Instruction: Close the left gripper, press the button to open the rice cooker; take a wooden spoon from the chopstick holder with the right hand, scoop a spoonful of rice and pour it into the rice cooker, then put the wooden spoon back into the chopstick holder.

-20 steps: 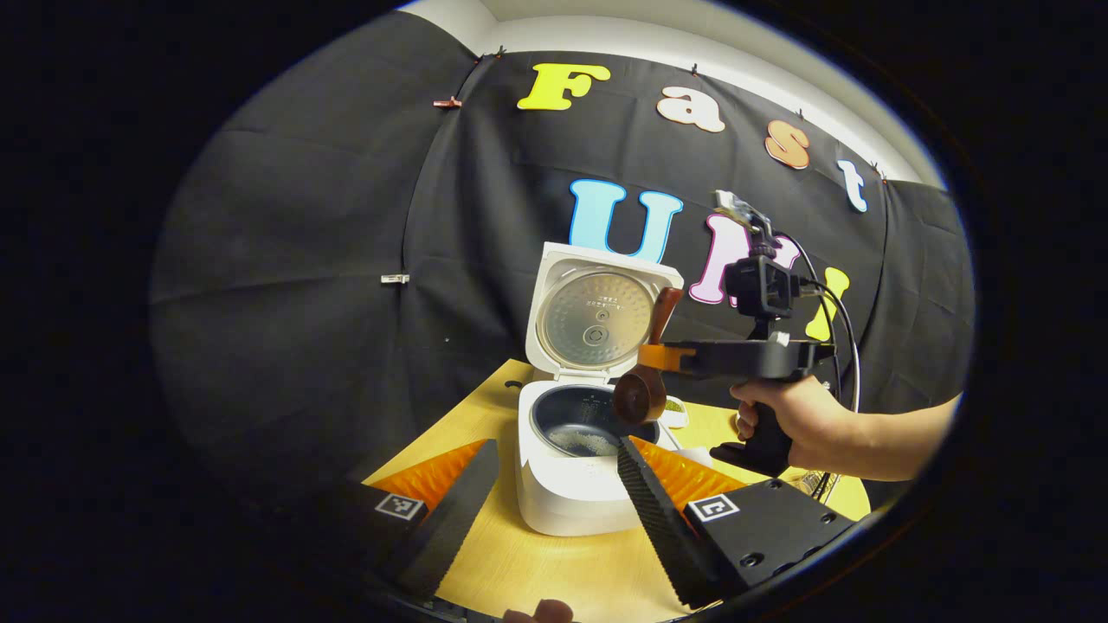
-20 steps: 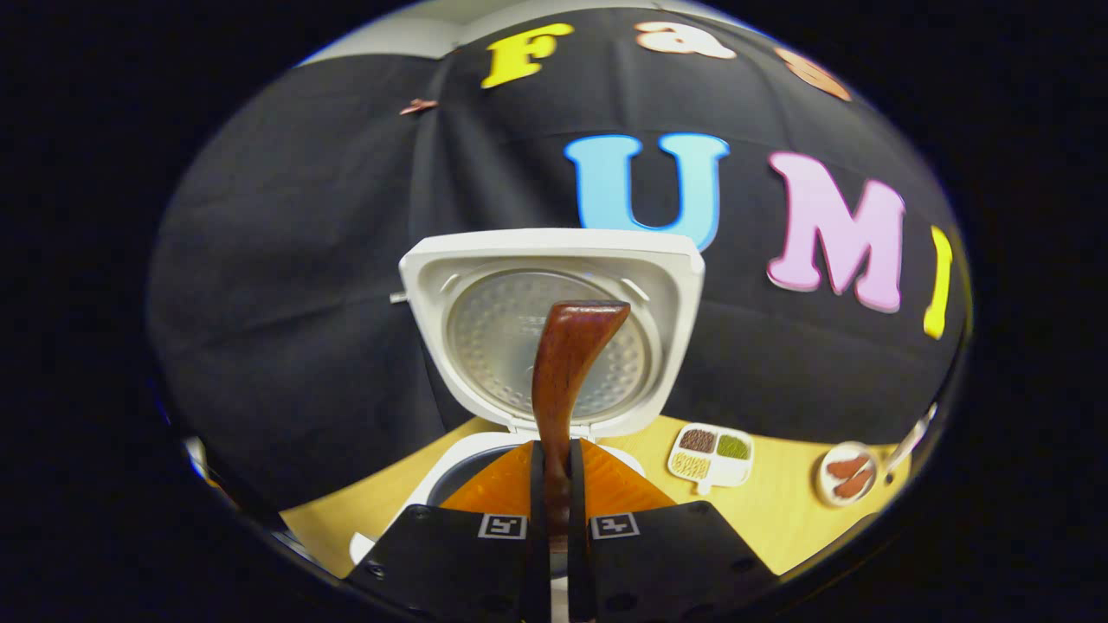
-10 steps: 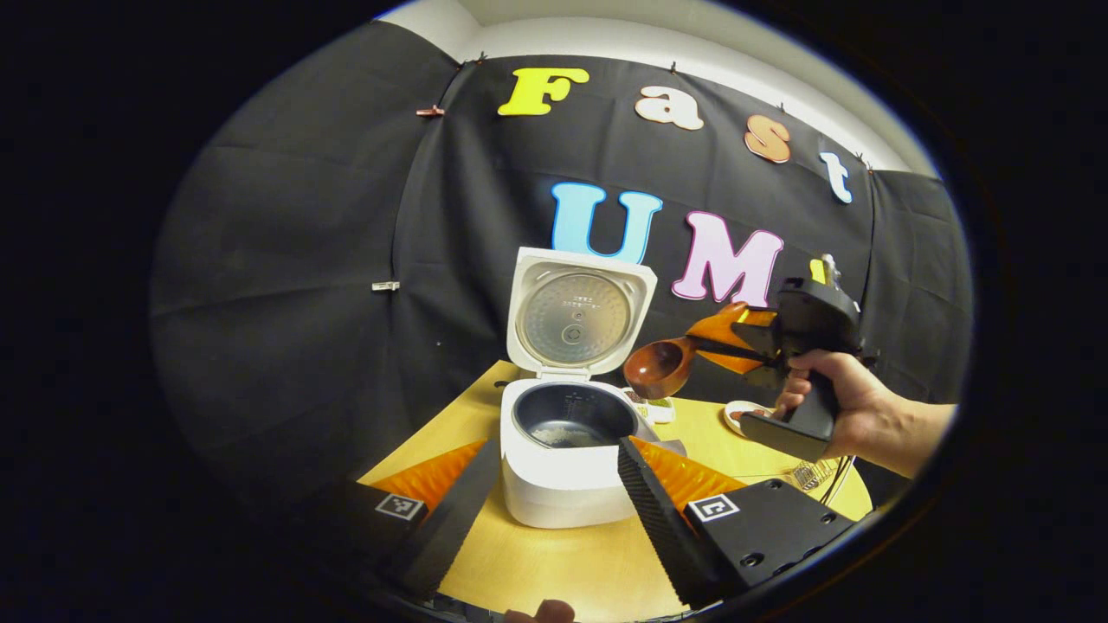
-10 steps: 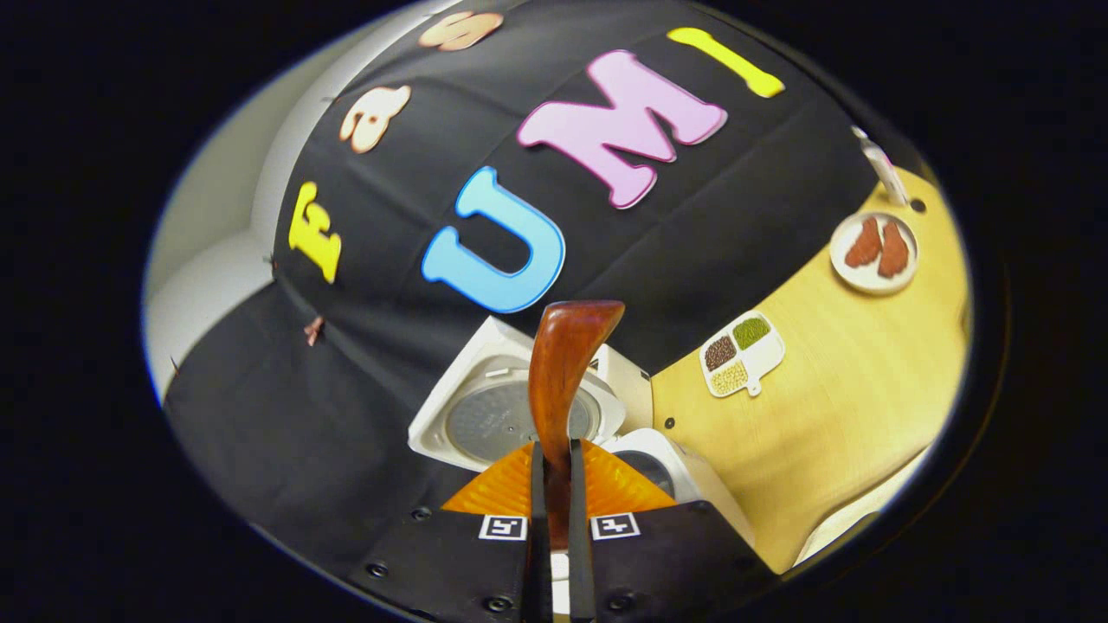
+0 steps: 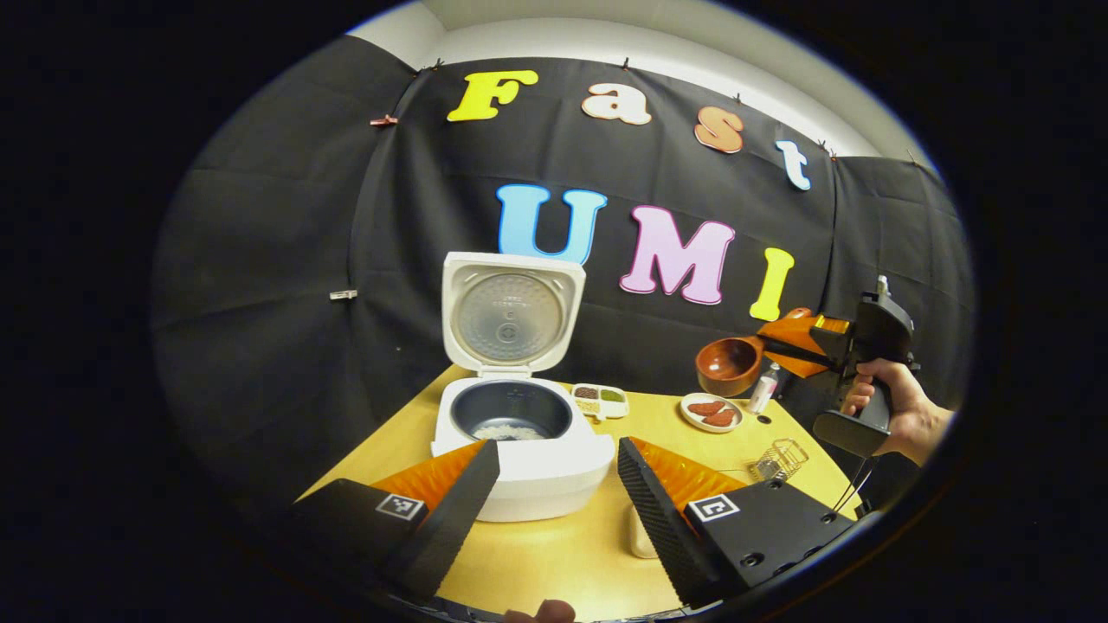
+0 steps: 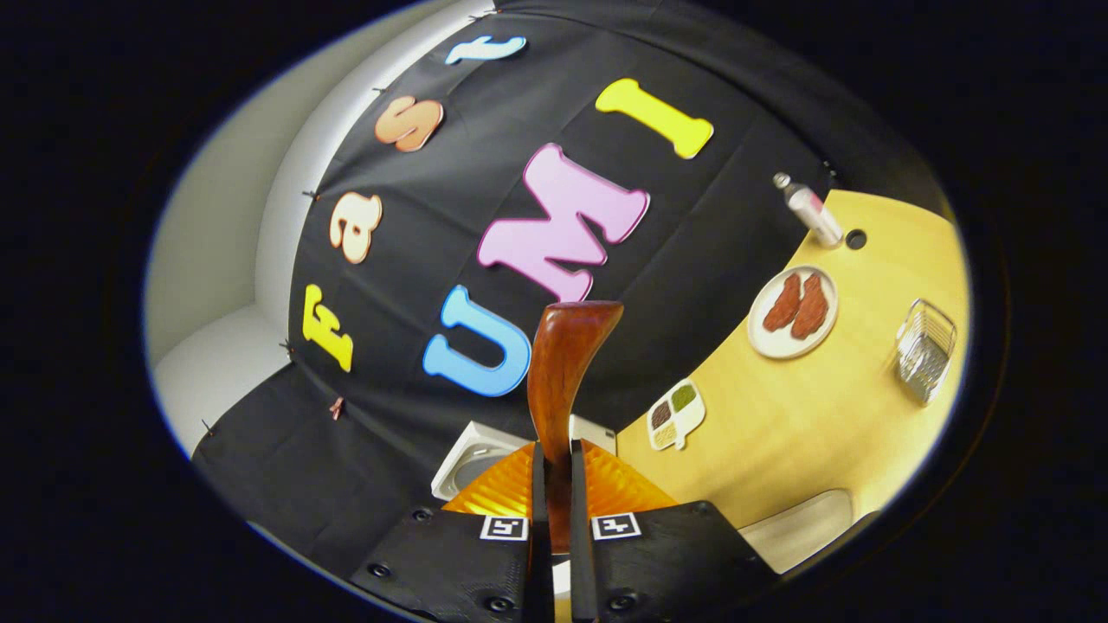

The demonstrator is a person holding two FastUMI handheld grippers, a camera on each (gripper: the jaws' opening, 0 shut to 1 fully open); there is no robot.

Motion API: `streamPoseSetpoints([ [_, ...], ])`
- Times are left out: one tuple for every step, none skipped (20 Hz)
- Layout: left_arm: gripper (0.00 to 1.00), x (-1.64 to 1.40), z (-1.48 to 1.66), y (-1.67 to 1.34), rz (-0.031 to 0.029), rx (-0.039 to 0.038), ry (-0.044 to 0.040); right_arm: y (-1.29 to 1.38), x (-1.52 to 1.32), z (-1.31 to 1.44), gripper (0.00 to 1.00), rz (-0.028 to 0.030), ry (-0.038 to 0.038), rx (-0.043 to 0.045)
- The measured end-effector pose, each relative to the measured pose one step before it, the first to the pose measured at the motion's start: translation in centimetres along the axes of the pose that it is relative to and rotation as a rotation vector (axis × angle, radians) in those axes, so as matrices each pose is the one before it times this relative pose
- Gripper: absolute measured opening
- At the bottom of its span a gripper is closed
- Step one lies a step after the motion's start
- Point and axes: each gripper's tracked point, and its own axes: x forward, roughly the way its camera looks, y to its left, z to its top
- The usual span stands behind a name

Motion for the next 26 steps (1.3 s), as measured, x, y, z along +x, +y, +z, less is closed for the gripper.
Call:
streamPoseSetpoints([
  [0.95,0.203,-0.04,-1.093,-0.01323,-0.00086,0.00094,-1.431,-1.048,1.712,0.12,-0.01624,-0.02155,-0.00066],
  [0.96,0.088,-0.04,-0.996,-0.00995,0.00072,-0.00166,-1.509,-0.78,1.559,0.12,-0.01728,-0.0173,-0.0013],
  [0.95,0.174,0.046,-0.855,-0.00774,0.0019,-0.00263,-1.49,-0.611,1.37,0.12,-0.01899,-0.017,-0.00197],
  [0.95,0.218,-0.091,-0.818,-0.00414,0.00177,-0.00096,-1.544,-0.56,1.33,0.12,-0.01658,-0.01437,-0.0059],
  [0.95,0.237,0.033,-0.693,-0.00215,0.00121,-0.00024,-1.645,-0.272,1.216,0.12,-0.02039,-0.01053,-0.00739],
  [0.95,0.043,-0.342,-0.492,-0.00025,-0.00079,0.00214,-1.716,-0.346,1.067,0.12,-0.01972,-0.00389,-0.00977],
  [0.95,0.195,-0.07,-0.723,0.00265,-0.00419,0.00247,-1.416,-0.196,0.695,0.12,-0.01613,-0.00096,-0.00633],
  [0.95,0.152,-0.139,-0.654,0.00362,-0.00666,0.00398,-1.552,-0.06,0.789,0.12,-0.01524,-0.0061,-0.00623],
  [0.95,0.176,-0.018,-0.632,0.00573,-0.0068,0.00244,-1.638,0.021,0.791,0.12,-0.01771,-0.00178,-0.00699],
  [0.95,0.067,-0.144,-0.581,0.00932,-0.00539,0.00248,-1.559,0.184,0.612,0.12,-0.02073,0.00127,-0.01117],
  [0.95,0.019,-0.103,-0.587,0.00732,-0.00308,0.0019,-1.472,-0.047,0.182,0.12,-0.01807,0.01096,-0.01647],
  [0.95,0.01,-0.184,-0.621,0.00814,0.00023,0.00243,-1.536,0.311,-0.008,0.12,-0.01968,0.01465,-0.02017],
  [0.95,0.007,-0.109,-0.489,0.00988,0.00458,0.00329,-1.557,0.479,-0.088,0.12,-0.02277,0.01559,-0.02483],
  [0.95,-0.063,-0.299,-0.446,0.01074,0.00779,0.00435,-1.524,0.44,0.019,0.12,-0.02157,0.01496,-0.02508],
  [0.95,0.021,-0.296,-0.373,0.00956,0.00868,0.00519,-1.254,0.559,0.058,0.12,-0.01456,0.00957,-0.02006],
  [0.95,0.175,-0.359,-0.245,0.00862,0.0073,0.00817,-1.1,0.46,0.125,0.12,-0.01035,0.00913,-0.01441],
  [0.95,0.088,-0.297,-0.363,0.00764,0.00539,0.00946,-0.987,0.453,0.163,0.12,-0.0081,0.00637,-0.01242],
  [0.95,0.101,-0.428,-0.251,0.0079,0.00041,0.00878,-0.897,0.564,-0.053,0.12,-0.01147,0.00895,-0.01879],
  [0.95,0.015,-0.221,-0.275,0.00661,-0.00891,0.00882,-0.742,0.594,-0.349,0.12,-0.00833,0.01187,-0.02716],
  [0.95,0.127,-0.354,-0.329,0.00604,-0.01402,0.0116,-0.607,0.534,-0.376,0.12,-0.0085,0.01095,-0.03574],
  [0.95,-0.074,-0.249,-0.426,0.00561,-0.01198,0.00828,-0.397,0.14,-0.501,0.12,-0.00655,0.0106,-0.04141],
  [0.95,-0.196,-0.249,-0.497,0.007,-0.00514,0.00413,-0.326,0.38,-0.383,0.12,-0.00861,0.00562,-0.04124],
  [0.95,-0.075,-0.027,-0.358,0.00579,0.00209,0.00132,-0.232,0.381,-0.486,0.12,-0.00518,0.00271,-0.04111],
  [0.95,-0.032,-0.145,-0.325,0.00356,0.00504,0.0013,-0.083,0.217,-0.371,0.12,-0.00661,0.00259,-0.03988],
  [0.95,-0.05,-0.135,-0.237,-0.00018,0.00554,0.00339,-0.072,0.393,-0.377,0.12,-0.00562,0.00549,-0.03045],
  [0.95,0.027,-0.21,-0.181,-0.00089,0.00557,0.00329,0.088,0.349,-0.507,0.12,-0.00299,0.01047,-0.02143],
])
